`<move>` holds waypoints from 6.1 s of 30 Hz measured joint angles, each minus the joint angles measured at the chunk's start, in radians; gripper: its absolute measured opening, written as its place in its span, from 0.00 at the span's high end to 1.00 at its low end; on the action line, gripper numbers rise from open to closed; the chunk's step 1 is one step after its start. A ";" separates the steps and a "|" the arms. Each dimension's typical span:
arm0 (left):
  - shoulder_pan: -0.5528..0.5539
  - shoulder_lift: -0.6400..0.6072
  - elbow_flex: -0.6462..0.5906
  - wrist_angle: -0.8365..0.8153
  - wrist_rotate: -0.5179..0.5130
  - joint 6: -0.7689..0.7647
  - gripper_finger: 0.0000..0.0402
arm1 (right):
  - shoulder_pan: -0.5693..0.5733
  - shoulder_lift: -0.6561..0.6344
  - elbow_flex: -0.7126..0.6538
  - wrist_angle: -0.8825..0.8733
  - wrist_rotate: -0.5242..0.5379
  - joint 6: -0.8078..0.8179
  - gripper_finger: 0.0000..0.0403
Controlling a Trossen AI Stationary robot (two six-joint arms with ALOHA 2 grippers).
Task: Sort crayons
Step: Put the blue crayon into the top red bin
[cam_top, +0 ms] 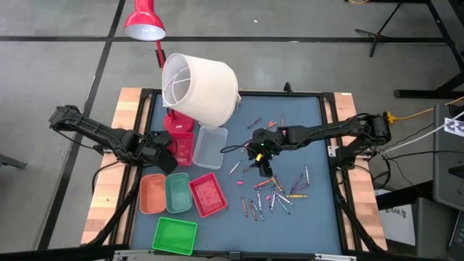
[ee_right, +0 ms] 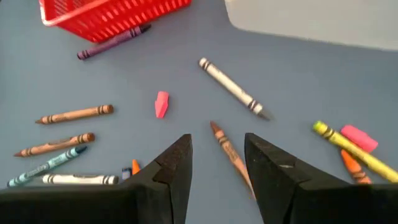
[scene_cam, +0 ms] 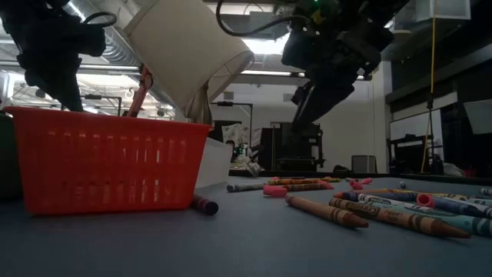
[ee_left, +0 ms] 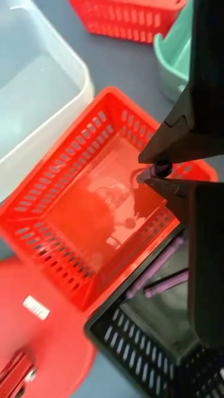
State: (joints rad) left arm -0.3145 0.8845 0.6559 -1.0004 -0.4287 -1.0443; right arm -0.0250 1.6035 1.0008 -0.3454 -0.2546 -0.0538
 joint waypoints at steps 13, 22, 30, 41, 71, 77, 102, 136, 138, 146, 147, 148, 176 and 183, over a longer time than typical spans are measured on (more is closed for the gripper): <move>0.000 0.000 0.000 0.044 -0.032 0.000 0.79 | 0.037 0.000 0.000 -0.046 -0.001 -0.002 0.64; 0.000 0.000 0.000 0.164 -0.032 0.008 0.79 | 0.116 0.000 0.000 -0.078 0.000 0.003 0.64; -0.001 0.000 0.000 0.350 -0.029 0.116 0.79 | 0.232 0.000 0.000 -0.078 0.002 0.031 0.64; -0.033 0.000 0.000 0.587 0.004 0.317 0.79 | 0.381 0.000 0.000 -0.168 0.293 0.179 0.64; -0.141 0.379 0.000 0.916 0.004 0.319 0.79 | 0.385 0.005 -0.177 -0.039 0.289 0.293 0.64; -0.141 0.429 0.000 1.026 0.003 0.322 0.79 | 0.385 0.005 -0.186 -0.037 0.289 0.292 0.64; -0.141 0.465 0.000 1.104 0.001 0.323 0.79 | 0.385 0.005 -0.185 -0.039 0.297 0.292 0.76; -0.140 0.464 0.000 1.107 -0.009 0.323 0.79 | 0.386 0.080 -0.184 0.007 0.331 0.285 0.86; -0.140 0.464 0.000 1.107 -0.009 0.323 0.79 | 0.386 0.080 -0.184 0.009 0.333 0.285 0.89; -0.140 0.464 0.000 1.107 -0.009 0.323 0.79 | 0.386 0.080 -0.184 0.009 0.339 0.284 0.96; -0.141 0.464 0.000 1.107 -0.009 0.323 0.79 | 0.386 0.080 -0.183 0.008 0.339 0.284 0.95; -0.140 0.464 0.000 1.107 -0.009 0.323 0.79 | 0.386 0.080 -0.179 0.004 0.339 0.284 0.95; -0.192 0.464 0.000 1.114 0.054 0.487 0.79 | 0.384 0.063 0.074 0.127 0.517 0.151 0.94; -0.206 0.464 0.000 1.136 -0.013 0.506 0.79 | 0.385 0.063 0.075 0.431 0.517 0.151 0.94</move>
State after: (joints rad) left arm -0.5205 1.3483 0.6559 0.1352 -0.4420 -0.5380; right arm 0.3595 1.6661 1.0756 0.0860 0.2625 0.0969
